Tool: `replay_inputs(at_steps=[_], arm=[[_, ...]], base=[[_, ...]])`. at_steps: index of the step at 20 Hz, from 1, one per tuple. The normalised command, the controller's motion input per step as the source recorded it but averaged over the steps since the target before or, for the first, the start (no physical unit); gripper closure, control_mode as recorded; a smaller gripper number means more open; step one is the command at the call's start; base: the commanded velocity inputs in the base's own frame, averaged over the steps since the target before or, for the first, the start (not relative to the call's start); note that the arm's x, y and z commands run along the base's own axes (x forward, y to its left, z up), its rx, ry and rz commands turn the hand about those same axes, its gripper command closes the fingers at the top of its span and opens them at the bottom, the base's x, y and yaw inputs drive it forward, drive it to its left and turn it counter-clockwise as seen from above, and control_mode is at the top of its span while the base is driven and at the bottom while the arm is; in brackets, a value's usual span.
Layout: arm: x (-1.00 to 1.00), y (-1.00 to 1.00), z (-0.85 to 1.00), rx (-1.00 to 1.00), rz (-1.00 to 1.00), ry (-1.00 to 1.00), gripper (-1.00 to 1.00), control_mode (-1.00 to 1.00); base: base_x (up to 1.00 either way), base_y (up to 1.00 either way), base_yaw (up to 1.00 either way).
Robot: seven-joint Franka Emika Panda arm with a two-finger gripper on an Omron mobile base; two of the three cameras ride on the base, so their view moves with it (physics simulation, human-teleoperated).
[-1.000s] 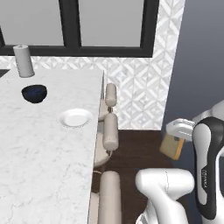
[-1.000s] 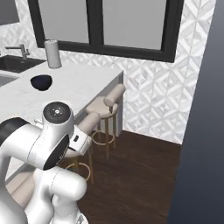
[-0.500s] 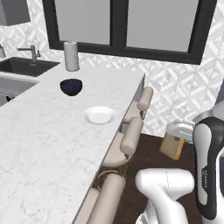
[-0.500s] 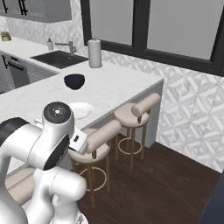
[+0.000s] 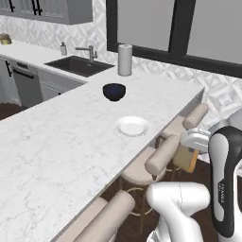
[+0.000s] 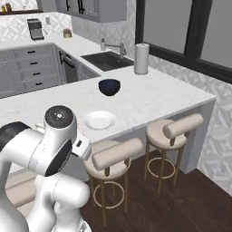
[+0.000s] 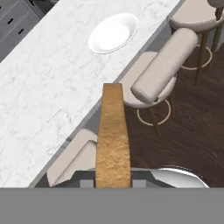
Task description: Start the toaster. Once the lever pops up, take the bread to the plate on the dining counter.
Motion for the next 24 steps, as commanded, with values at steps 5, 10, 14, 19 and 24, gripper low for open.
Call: replay_inputs(at_steps=[5,10,14,19,24], arm=[[0.0,0.0,0.0,0.0,0.0,0.0,1.0,1.0],[0.0,0.0,0.0,0.0,0.0,0.0,1.0,1.0],[0.0,0.0,0.0,0.0,0.0,0.0,1.0,1.0],[0.26,-0.18,0.01,0.0,0.23,-0.32,1.0,-1.0],[0.53,-0.21,0.06,0.0,0.12,-0.27,1.0,-1.0]], base=[[0.3,-0.6,0.54],[0.21,-0.63,0.53],[0.09,-0.53,0.47],[0.0,0.0,0.0],[0.0,0.0,0.0]])
